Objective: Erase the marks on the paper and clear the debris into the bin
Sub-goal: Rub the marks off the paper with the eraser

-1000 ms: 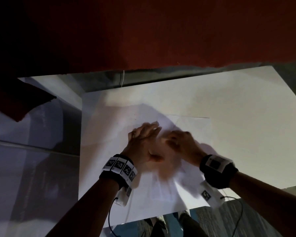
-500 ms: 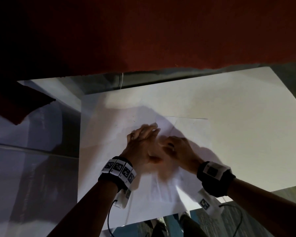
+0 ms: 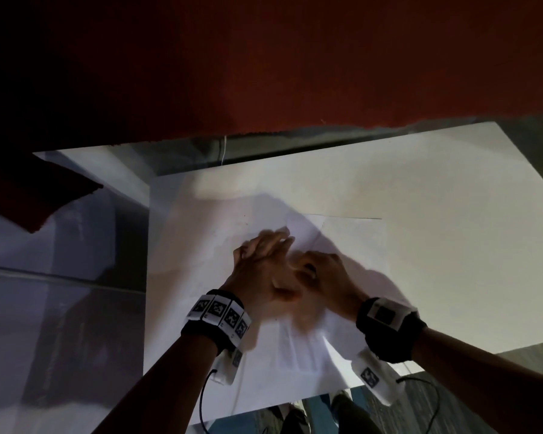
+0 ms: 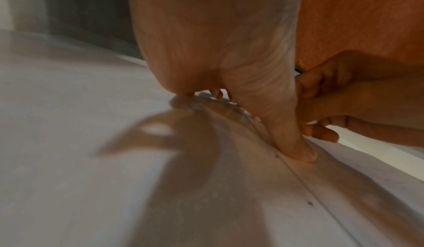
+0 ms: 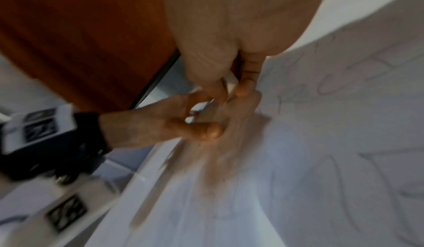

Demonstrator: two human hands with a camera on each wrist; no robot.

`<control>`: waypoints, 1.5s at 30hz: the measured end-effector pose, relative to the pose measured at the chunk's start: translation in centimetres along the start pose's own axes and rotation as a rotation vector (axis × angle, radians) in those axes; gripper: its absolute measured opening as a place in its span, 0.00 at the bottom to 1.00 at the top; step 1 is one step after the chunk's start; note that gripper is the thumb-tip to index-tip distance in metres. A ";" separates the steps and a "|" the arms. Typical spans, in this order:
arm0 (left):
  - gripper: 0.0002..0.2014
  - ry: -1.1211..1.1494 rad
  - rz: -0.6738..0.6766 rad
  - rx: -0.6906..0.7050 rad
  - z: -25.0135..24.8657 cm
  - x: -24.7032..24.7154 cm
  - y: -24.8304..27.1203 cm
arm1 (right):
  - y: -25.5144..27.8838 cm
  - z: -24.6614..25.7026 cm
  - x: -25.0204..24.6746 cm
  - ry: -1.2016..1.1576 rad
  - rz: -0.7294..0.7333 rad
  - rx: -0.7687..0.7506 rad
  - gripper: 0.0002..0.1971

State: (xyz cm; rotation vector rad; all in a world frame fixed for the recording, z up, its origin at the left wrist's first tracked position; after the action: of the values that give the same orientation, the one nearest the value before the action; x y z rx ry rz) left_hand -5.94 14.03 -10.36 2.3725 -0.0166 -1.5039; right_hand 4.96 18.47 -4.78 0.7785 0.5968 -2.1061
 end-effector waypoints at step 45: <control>0.61 -0.024 0.003 0.002 0.2 0.3 0.0 | -0.7 -1.7 -1.3 0.050 -0.009 0.076 0.03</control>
State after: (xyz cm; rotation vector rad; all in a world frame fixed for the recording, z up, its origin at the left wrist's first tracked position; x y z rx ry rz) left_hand -5.98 13.88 -10.70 2.3546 -0.0267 -1.5321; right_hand 5.55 20.58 -4.97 0.8749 0.5506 -2.1327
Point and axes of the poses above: each hand's wrist, its own y-axis away from the middle knuckle, its own x-axis out of the palm, z = x × y, the point moved 10 cm from there along -y, towards the middle knuckle, and after that the axes turned 9 degrees about -x, right-handed, at the moved point
